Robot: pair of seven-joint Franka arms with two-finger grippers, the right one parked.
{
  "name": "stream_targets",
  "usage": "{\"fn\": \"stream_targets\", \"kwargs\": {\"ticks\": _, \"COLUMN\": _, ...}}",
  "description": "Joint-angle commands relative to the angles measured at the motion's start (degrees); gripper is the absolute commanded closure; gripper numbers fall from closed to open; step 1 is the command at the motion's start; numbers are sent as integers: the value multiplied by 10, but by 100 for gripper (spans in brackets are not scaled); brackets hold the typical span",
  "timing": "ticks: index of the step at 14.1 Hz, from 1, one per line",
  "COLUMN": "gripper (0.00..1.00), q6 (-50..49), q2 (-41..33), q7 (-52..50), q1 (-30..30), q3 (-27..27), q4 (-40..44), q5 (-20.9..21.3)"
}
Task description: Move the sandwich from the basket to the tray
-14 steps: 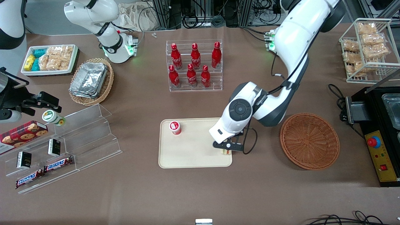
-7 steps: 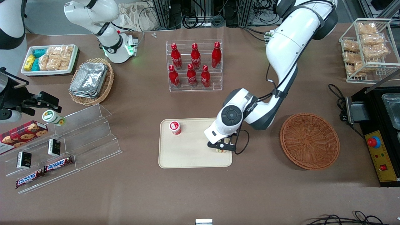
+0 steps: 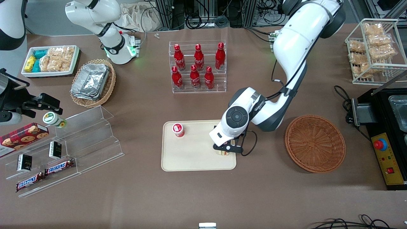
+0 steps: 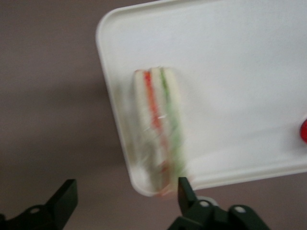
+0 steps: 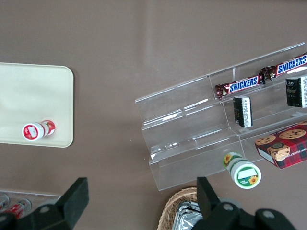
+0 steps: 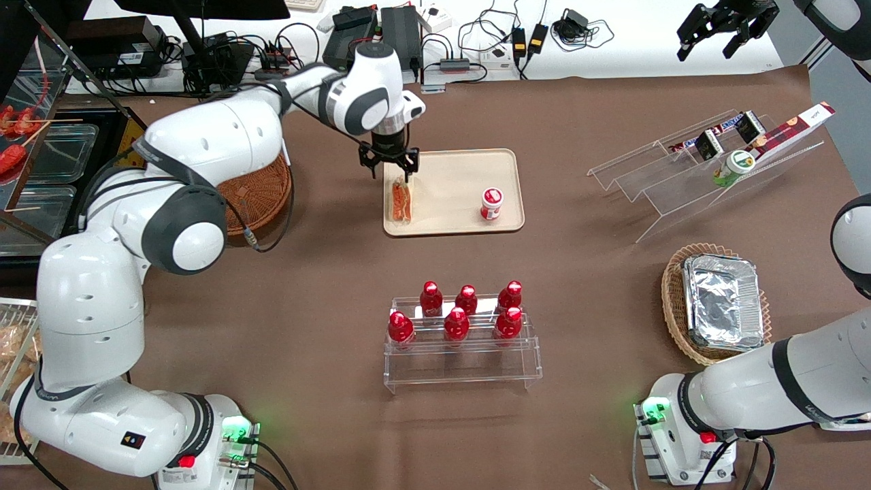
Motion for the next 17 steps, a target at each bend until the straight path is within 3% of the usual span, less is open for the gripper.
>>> {"fn": "stream_targets", "kwargs": {"ticks": 1, "gripper": 1, "q6": -98, "q2": -92, "q7": 30, "q1": 30, "q3": 2, "q4": -15, "q5": -6}}
{"fn": "stream_targets", "kwargs": {"ticks": 5, "gripper": 1, "q6": -196, "q2": -175, "q7": 109, "q1": 98, "q3": 3, "q4": -17, "q5": -42}}
{"fn": "stream_targets", "kwargs": {"ticks": 13, "gripper": 1, "q6": -246, "q2": -279, "q7": 255, "q1": 230, "q3": 7, "q4": -17, "q5": -9}}
{"fn": "stream_targets", "kwargs": {"ticks": 17, "gripper": 1, "q6": -250, "q2": -310, "q7": 268, "q1": 288, "q3": 8, "q4": -18, "q5": -10}}
